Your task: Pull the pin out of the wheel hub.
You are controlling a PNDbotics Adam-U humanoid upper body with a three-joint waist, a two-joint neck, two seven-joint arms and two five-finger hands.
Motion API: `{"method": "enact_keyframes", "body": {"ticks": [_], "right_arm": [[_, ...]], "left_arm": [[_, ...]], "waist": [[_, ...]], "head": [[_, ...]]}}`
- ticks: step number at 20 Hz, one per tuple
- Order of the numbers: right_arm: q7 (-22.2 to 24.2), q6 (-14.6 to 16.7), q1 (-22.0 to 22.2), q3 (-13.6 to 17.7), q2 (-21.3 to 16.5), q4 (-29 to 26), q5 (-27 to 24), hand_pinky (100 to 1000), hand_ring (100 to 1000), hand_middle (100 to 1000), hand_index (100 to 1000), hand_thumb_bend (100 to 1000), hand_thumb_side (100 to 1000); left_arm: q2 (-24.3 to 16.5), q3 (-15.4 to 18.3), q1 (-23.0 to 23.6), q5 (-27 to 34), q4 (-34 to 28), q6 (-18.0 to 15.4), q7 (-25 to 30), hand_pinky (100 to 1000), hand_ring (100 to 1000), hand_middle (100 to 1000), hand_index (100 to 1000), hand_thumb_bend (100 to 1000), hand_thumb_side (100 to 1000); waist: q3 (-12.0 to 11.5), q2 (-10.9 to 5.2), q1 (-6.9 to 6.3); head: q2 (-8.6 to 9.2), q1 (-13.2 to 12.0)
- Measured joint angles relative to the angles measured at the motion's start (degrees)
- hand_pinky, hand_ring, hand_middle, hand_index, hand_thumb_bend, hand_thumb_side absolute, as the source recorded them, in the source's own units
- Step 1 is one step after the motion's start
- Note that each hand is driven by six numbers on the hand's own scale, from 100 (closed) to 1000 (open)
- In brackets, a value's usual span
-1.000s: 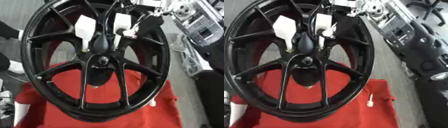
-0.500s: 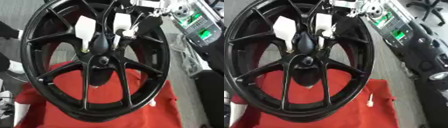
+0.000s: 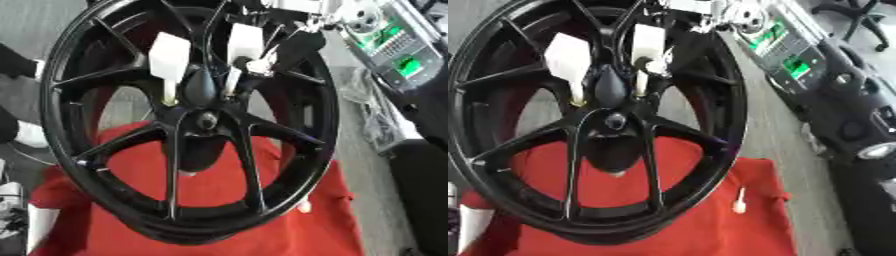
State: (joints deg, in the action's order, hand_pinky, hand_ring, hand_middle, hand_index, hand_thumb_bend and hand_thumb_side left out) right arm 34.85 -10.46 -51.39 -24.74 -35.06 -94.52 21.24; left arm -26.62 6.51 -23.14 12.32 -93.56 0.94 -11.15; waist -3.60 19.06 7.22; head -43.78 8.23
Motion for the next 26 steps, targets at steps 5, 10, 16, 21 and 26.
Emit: {"method": "enact_keyframes", "body": {"ticks": [5,10,16,21,26], "right_arm": [[-0.3,-0.4,0.0,0.2,-0.1,0.0,-1.3,753,579,372,554,100,279],[-0.7,-0.7,-0.2,0.4,-0.3,0.0,-2.3,720,520,295,480,100,241],[-0.5,-1.1,-0.8,0.8,-1.2,-1.1,-3.7,705,491,261,445,100,230],[0.0,-1.6,-1.3,1.9,-2.8,-3.6,-5.6,702,480,247,430,100,285],[0.1,-2.5,-1.2,4.4,-4.4,-7.0,-9.4,705,468,231,416,100,180]], "left_arm": [[0.0,0.0,0.0,-0.2,0.0,0.0,0.0,651,874,787,825,198,856],[0.0,0.0,0.0,-0.2,0.0,0.0,0.0,650,874,786,825,199,856],[0.0,0.0,0.0,-0.2,0.1,0.0,0.0,650,875,785,825,199,856],[0.0,0.0,0.0,-0.2,0.3,0.0,0.0,650,874,785,824,199,855],[0.0,0.0,0.2,-0.2,0.3,0.0,0.0,650,875,785,824,198,857]], "waist": [[0.0,0.0,0.0],[0.1,0.0,0.0],[0.3,-0.01,0.02],[0.4,-0.04,0.04],[0.8,-0.08,0.04]], "head": [[0.0,0.2],[0.0,0.5],[0.0,0.5],[-0.01,0.5],[-0.01,0.5]]}}
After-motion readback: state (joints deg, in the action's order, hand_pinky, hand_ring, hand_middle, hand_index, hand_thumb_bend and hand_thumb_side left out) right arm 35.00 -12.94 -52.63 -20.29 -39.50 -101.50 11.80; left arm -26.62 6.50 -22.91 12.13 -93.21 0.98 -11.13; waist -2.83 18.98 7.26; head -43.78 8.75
